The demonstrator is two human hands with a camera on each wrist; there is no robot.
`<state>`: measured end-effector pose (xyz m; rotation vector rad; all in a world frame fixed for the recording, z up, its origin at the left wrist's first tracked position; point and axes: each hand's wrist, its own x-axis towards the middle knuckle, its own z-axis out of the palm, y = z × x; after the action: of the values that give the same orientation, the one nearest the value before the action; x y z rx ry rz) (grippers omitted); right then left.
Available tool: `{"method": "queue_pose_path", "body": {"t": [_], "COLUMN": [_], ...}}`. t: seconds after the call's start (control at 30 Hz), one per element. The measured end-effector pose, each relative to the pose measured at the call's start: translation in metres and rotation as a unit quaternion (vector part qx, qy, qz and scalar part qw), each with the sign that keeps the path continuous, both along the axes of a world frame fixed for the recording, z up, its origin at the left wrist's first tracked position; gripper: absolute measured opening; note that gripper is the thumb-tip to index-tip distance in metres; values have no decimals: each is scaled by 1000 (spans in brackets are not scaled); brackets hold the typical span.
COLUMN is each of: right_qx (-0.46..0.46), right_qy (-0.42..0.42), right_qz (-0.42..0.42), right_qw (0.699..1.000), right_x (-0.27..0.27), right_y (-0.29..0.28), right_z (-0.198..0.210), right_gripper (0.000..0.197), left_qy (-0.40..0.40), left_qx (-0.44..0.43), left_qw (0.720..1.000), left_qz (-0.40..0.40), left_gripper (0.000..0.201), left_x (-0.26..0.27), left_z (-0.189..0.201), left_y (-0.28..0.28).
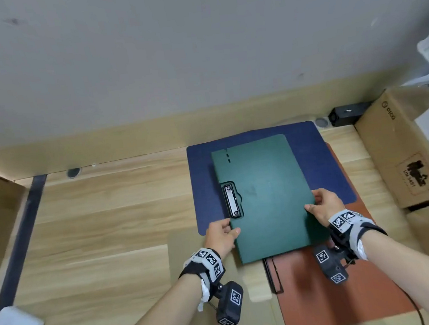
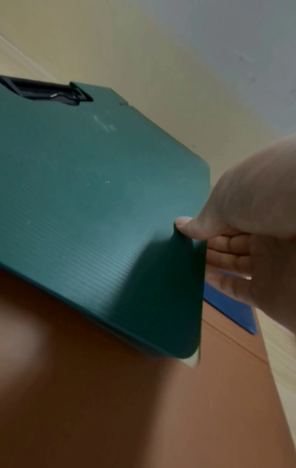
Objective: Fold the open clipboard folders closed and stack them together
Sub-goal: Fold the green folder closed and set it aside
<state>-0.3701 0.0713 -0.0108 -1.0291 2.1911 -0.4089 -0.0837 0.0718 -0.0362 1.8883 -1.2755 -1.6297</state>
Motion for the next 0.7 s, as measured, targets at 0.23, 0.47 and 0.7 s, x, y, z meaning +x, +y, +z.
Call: {"method": "queue_pose_path", "body": {"t": [0.23, 0.47, 0.7], "right_qx": [16, 12, 10], "right_qy": [5, 29, 29], "right_qz": [20, 65, 46], "right_qw": [1000, 997, 998], "right_x": [-22, -22, -15], "right_y": [12, 8, 4], "right_z": [-9, -13, -9], "right_gripper": [39, 25, 42], "left_qy": [9, -55, -109], "left_qx": [31, -12, -49], "left_qw": [999, 998, 992], "left_qz": [14, 11, -29], "left_gripper": [66, 69, 64], "left_x": [-25, -27, -26], "left_z": [-12, -18, -13], "left_y": [13, 17, 16]}}
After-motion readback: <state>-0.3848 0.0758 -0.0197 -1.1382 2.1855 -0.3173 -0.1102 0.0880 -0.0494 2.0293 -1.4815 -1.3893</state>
